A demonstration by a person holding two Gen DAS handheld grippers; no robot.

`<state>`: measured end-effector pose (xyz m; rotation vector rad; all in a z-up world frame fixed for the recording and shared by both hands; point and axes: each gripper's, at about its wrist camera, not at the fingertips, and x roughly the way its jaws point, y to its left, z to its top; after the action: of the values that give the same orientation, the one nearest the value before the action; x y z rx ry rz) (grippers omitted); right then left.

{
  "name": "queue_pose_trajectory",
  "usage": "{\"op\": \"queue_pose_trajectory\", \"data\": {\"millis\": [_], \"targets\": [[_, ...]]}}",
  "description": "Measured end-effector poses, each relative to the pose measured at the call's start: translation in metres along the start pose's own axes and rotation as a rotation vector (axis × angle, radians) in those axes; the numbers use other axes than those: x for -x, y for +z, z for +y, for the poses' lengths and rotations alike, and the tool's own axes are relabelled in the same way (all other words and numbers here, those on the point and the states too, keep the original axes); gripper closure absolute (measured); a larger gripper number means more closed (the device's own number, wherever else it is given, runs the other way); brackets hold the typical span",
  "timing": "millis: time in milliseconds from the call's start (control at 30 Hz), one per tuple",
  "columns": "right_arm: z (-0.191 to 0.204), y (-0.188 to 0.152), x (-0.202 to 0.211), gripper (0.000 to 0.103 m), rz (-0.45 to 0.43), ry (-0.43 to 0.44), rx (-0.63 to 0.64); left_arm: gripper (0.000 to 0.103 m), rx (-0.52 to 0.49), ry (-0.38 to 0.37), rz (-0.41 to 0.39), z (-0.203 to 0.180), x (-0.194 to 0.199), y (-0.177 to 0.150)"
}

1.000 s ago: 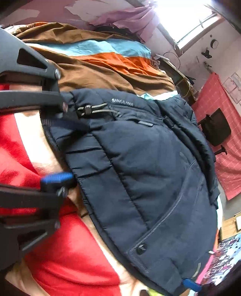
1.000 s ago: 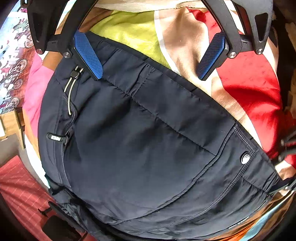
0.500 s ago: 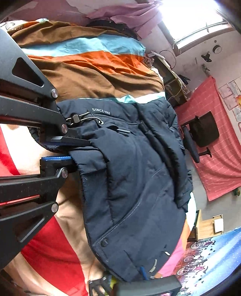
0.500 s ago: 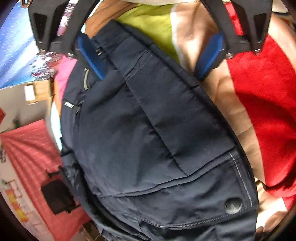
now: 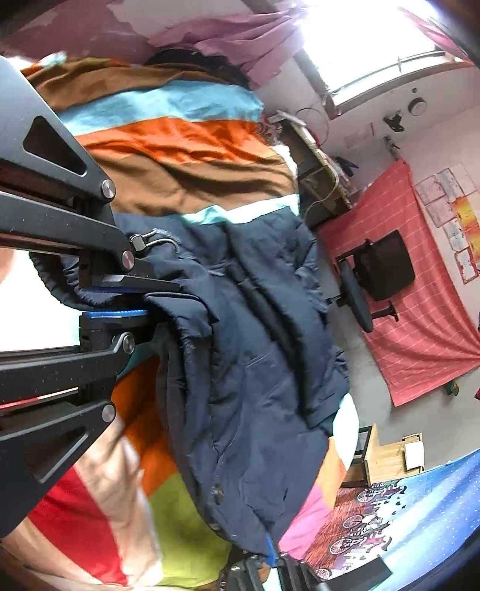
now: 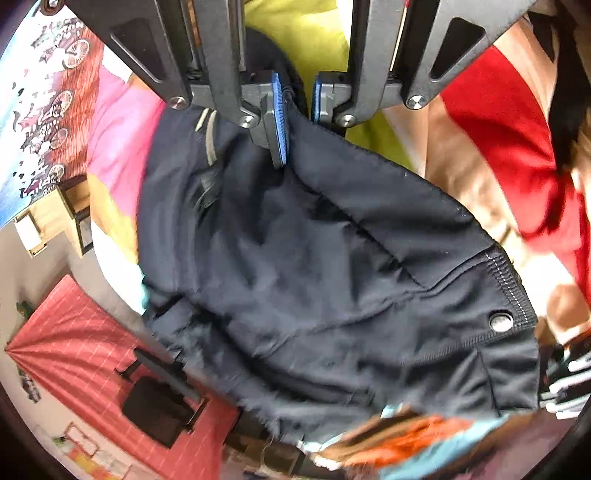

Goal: Fold large clothes
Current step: 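Grasp the jacket hem with both grippers and lift it, then fold the held hem over toward the collar with both grippers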

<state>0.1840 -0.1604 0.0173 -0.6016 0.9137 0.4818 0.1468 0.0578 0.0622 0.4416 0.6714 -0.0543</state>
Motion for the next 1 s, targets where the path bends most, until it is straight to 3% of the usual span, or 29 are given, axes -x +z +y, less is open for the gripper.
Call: {"op": "queue_pose_trajectory", "data": {"millis": [267,567,767,1000], "targets": [[-0.051,0.06,0.014,0.092,-0.124,-0.009,-0.012,0.098,-0.047,0.057,-0.015,0.032,-0.023,0.084],[-0.117,0.153,0.012,0.092,-0.24,-0.137,-0.011,0.099,0.012,0.122,-0.12,0.082,-0.087,0.152],[-0.151,0.219,-0.028,0.092,-0.22,-0.219,0.001,0.099,0.025,0.13,-0.129,0.112,-0.146,0.19],[-0.18,0.281,-0.092,0.092,-0.205,-0.244,-0.012,0.099,0.067,0.166,-0.127,0.137,-0.213,0.204]]}}
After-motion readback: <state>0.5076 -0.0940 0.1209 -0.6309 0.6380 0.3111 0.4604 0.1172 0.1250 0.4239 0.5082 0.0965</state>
